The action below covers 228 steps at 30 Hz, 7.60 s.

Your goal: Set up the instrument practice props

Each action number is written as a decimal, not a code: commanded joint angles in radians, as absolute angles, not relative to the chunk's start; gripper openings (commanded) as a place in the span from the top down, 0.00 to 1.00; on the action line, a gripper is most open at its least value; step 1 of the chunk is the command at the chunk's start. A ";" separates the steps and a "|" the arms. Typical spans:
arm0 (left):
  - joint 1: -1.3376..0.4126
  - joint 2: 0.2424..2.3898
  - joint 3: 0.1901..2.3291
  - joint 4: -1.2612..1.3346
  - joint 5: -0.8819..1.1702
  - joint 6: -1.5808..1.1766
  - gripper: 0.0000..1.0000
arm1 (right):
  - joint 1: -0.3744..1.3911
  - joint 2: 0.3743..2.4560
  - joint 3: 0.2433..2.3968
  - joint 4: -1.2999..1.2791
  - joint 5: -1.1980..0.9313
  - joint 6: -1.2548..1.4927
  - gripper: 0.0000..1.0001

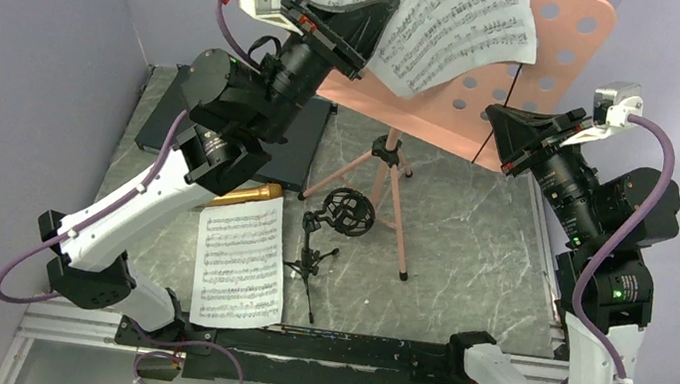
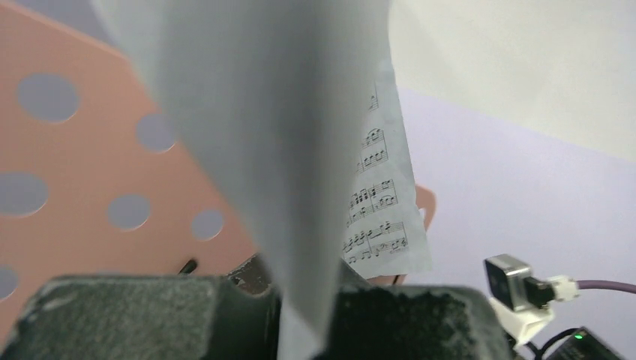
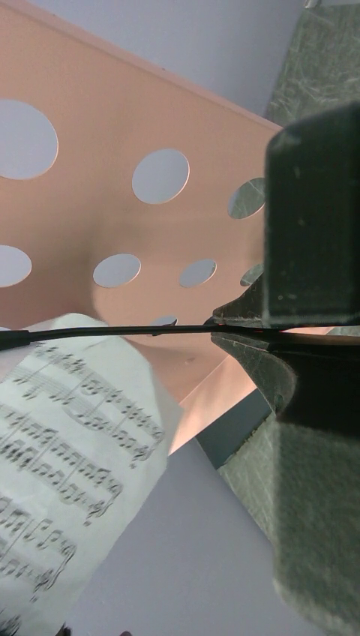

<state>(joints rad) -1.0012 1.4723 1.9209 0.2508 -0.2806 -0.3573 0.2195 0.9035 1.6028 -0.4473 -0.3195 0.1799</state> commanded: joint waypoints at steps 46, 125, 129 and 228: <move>-1.008 1.586 2.141 0.460 -0.024 -0.402 0.97 | 0.222 0.915 1.612 -0.438 -0.337 0.190 1.00; -1.008 1.532 2.058 -0.130 0.005 -0.230 0.77 | 0.222 0.916 1.600 -0.414 -0.379 0.235 1.00; -1.009 1.551 2.080 -0.131 0.022 -0.225 0.90 | 0.222 0.916 1.600 -0.414 -0.382 0.236 1.00; -1.008 1.571 2.084 -0.286 -0.033 -0.061 0.97 | 0.222 0.933 1.567 -0.397 -0.400 0.267 1.00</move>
